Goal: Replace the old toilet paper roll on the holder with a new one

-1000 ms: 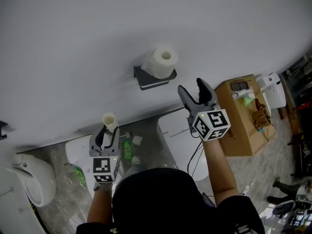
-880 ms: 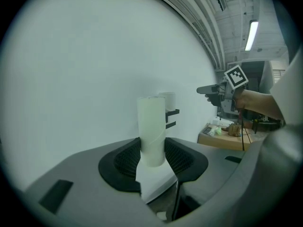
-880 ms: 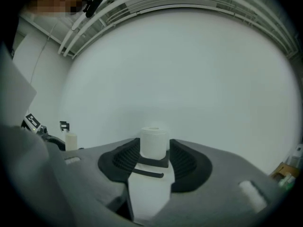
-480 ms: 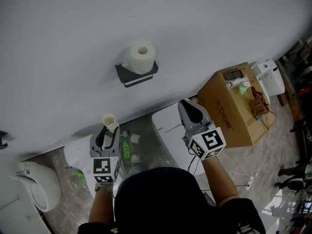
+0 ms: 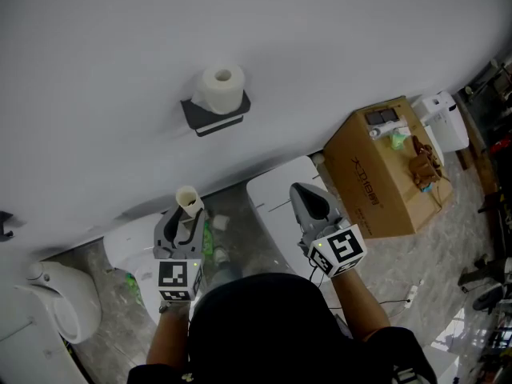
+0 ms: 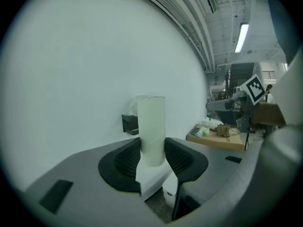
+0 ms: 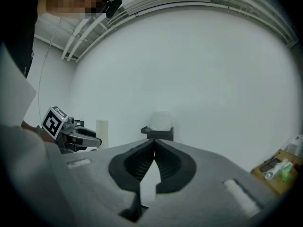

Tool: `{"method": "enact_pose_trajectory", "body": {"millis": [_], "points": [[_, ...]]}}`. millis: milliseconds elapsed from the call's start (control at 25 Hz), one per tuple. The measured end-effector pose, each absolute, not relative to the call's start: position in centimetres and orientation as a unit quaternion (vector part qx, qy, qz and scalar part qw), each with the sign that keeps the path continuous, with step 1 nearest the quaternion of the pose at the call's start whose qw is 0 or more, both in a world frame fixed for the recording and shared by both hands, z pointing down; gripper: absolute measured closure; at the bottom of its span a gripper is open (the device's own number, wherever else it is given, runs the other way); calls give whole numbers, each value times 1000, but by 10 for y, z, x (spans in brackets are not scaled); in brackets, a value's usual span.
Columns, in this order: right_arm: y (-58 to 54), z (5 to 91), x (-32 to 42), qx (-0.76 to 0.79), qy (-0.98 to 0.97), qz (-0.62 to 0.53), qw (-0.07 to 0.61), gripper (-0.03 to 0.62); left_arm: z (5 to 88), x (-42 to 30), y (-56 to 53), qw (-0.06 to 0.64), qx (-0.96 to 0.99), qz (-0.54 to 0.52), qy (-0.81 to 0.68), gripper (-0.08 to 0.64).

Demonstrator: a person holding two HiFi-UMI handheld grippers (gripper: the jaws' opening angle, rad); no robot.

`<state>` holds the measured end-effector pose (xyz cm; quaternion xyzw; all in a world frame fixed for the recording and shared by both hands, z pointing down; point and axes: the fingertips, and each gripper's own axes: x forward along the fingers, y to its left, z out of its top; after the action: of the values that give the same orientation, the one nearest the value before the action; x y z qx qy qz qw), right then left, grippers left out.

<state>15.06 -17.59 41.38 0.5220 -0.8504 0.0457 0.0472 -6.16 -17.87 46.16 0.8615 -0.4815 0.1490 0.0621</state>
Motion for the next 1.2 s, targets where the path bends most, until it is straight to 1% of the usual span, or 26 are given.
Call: {"method": "enact_pose_trajectory", "body": {"millis": [120, 280, 400, 560, 960, 1200], "points": [[-165, 418, 150, 520, -852, 46, 49, 594, 463, -59, -171, 44, 867, 153, -472, 387], [-152, 422, 152, 521, -850, 53, 48, 594, 459, -55, -160, 56, 865, 147, -476, 387], [-145, 425, 153, 521, -850, 54, 55, 594, 464, -56, -154, 42, 870, 152, -468, 387], [-139, 426, 152, 515, -853, 46, 68, 595, 467, -57, -149, 39, 871, 154, -465, 387], [-131, 418, 150, 517, -853, 43, 60, 594, 465, -57, -139, 33, 873, 155, -462, 387], [-128, 416, 147, 518, -852, 42, 54, 594, 466, -57, -134, 41, 873, 156, -460, 387]]}}
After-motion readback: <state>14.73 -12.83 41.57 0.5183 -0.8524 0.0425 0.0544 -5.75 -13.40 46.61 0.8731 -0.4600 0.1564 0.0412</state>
